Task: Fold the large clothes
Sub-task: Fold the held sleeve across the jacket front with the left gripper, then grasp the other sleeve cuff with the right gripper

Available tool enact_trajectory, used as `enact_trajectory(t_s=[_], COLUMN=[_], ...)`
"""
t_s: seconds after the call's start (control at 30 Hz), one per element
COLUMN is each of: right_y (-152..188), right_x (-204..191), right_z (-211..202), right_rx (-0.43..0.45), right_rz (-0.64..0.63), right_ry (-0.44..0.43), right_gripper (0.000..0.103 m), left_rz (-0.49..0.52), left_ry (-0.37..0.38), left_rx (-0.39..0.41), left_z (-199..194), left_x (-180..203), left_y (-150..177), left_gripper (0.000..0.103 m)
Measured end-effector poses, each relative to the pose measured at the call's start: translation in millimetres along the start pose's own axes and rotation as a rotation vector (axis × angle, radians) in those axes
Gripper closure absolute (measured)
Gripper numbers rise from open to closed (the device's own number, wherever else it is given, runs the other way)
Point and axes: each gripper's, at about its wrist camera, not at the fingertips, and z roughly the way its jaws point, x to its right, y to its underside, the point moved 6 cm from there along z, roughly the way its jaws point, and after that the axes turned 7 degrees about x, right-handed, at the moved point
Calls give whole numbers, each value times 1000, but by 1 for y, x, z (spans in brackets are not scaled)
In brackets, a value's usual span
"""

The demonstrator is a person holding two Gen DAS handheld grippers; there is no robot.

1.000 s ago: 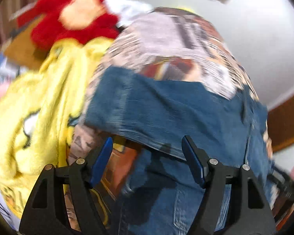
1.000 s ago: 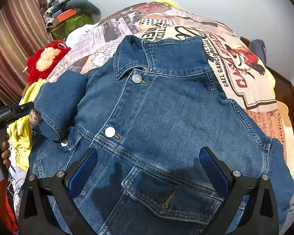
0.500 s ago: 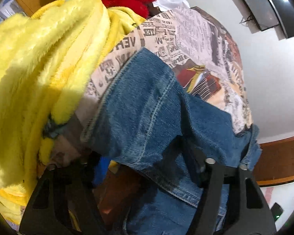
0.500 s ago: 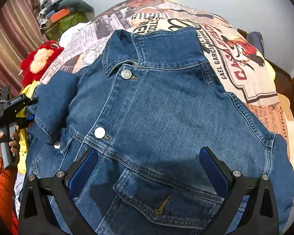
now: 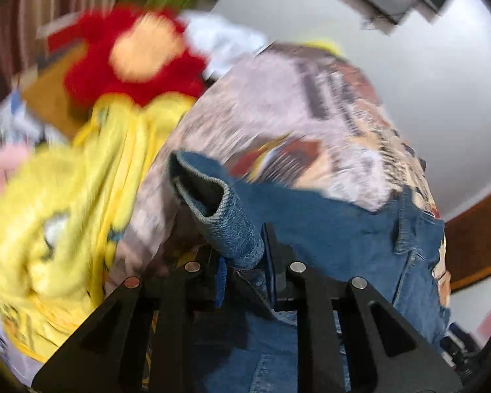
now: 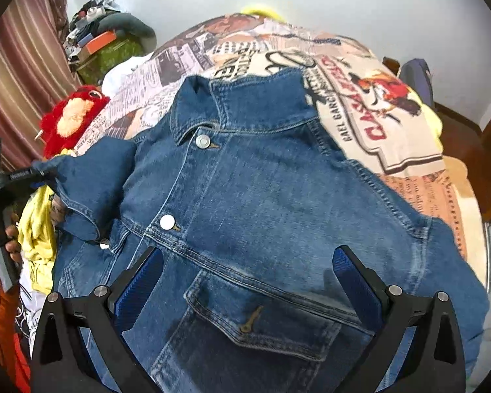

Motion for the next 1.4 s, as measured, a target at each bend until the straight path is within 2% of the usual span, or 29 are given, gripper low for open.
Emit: enact_trajectory(t_s=[0.13,0.3,0.4,0.53,0.73,0.83,1.0,1.17,1.23,1.3,1.37,1.4], right_y=[-1,-4,-6,-10,-11,-6,3,14,16,16,15,14], right_x=[11,32,46,66,94,107,121,126,126,124,121,119], right_z=[-16,-37,-49,-72,-101,-108,-113,-105,-99,-93,-86,-84], right_rx=[30,68,92,146,195,198,189,155,140,124,108,103], right_rz=[4,27,55,76,100,105,109,127,137,152,168,174], right_ry=[5,22,29,49,88,110,137,134,124,106,87,77], right_gripper=[0,0,0,0,0,0,0,0,0,0,0,0], left_rz=[172,343,418,488,592,661,765,866,882,881,874,874], left_ry=[30,118,186,272,381,402,423,401,396,411,412,405], left_rx=[110,215,236,223,112,47,-97,-237,-276,-318,-319,-307], left_z=[-35,-74,-83,-86,-71,-59,-38,-21,-18,-20,-26,-30], left_x=[62,144,194,244,306,325,337,331,326,321,316,313], left_y=[-18,-18,-5,19,75,111,171,218,229,235,234,231], left_gripper=[84,84,84,84,84,84,84,82,73,50,37,35])
